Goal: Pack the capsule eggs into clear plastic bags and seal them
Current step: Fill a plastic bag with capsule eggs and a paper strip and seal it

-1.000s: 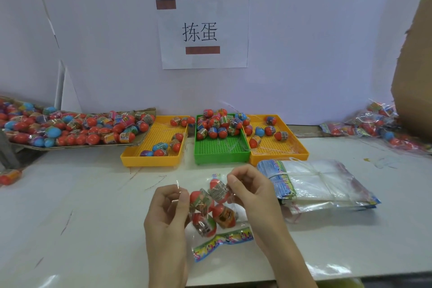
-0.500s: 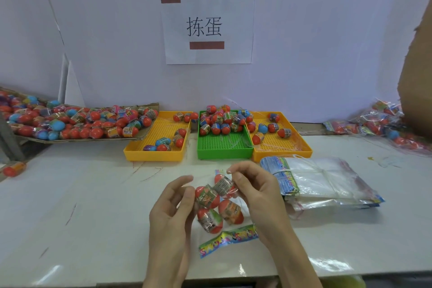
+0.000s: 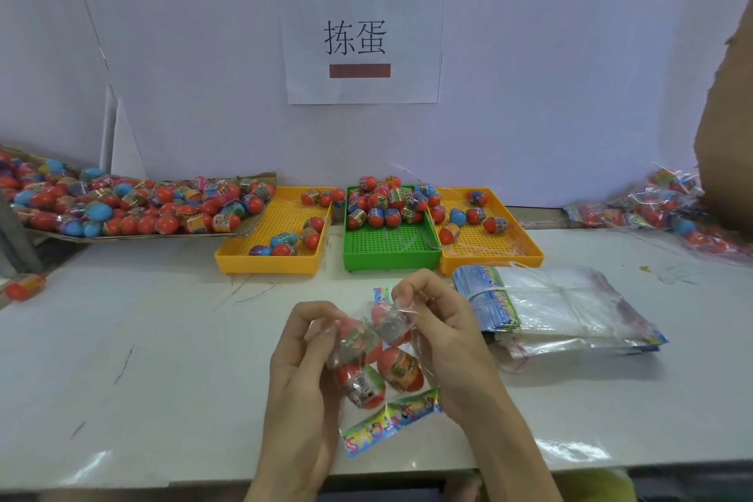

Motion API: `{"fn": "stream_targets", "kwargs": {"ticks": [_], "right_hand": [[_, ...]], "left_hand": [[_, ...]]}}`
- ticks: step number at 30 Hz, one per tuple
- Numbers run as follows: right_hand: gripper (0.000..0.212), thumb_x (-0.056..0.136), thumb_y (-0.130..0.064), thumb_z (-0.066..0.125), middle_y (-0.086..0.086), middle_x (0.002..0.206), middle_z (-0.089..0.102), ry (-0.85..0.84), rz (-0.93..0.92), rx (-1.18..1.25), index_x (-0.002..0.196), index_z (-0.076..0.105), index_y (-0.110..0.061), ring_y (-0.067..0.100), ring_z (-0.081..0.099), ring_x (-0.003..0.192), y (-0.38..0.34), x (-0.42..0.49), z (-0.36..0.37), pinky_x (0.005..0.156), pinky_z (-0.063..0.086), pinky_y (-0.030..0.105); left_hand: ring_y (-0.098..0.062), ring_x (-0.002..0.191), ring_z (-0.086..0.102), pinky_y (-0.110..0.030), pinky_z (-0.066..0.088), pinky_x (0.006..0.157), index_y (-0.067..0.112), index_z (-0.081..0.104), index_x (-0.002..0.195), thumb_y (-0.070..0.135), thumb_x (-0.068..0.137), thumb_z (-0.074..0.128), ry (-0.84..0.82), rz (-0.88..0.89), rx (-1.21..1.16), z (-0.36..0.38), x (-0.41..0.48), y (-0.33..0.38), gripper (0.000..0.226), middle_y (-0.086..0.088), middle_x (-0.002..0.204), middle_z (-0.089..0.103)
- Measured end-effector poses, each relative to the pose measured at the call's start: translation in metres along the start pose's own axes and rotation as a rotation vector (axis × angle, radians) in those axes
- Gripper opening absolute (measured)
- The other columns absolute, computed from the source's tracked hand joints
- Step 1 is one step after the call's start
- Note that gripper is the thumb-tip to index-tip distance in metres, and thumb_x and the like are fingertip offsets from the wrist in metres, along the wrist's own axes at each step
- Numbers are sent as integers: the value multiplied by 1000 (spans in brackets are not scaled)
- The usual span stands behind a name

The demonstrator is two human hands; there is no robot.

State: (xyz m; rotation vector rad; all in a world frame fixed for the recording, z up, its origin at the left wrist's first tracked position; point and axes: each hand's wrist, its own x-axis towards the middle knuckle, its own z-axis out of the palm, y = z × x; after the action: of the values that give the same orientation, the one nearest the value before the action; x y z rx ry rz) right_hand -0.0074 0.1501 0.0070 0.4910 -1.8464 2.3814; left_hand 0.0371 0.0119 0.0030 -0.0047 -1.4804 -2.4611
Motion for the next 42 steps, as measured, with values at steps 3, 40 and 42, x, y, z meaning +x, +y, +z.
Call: {"fn": "stream_targets", "kwargs": {"ticks": [3,40,42], "right_hand": [[45,100,10,43,2,79,50,1,-10,4,75,62,-22,29,37,78,0,1,-1,72,30,45],[44,73,16,41,-3,70,46,-93,-9,184,51,53,-21,8,43,62,-5,2,2,59,40,18],[39,70,12,42,-1,71,46,-126,-19,200,52,53,-21,9,43,63,-6,1,4,61,40,17]], "left_hand": [[-22,79,68,-35,57,65,23,72,81,18,87,57,29,35,28,1,1,-1,16,-8,89,69],[-19,69,52,-25,48,53,18,51,55,2,80,54,-116,74,-158,-8,-6,2,30,-7,77,48],[-22,69,53,-26,49,53,19,49,55,9,76,61,-109,33,-190,-8,-7,4,25,-8,77,49]]}}
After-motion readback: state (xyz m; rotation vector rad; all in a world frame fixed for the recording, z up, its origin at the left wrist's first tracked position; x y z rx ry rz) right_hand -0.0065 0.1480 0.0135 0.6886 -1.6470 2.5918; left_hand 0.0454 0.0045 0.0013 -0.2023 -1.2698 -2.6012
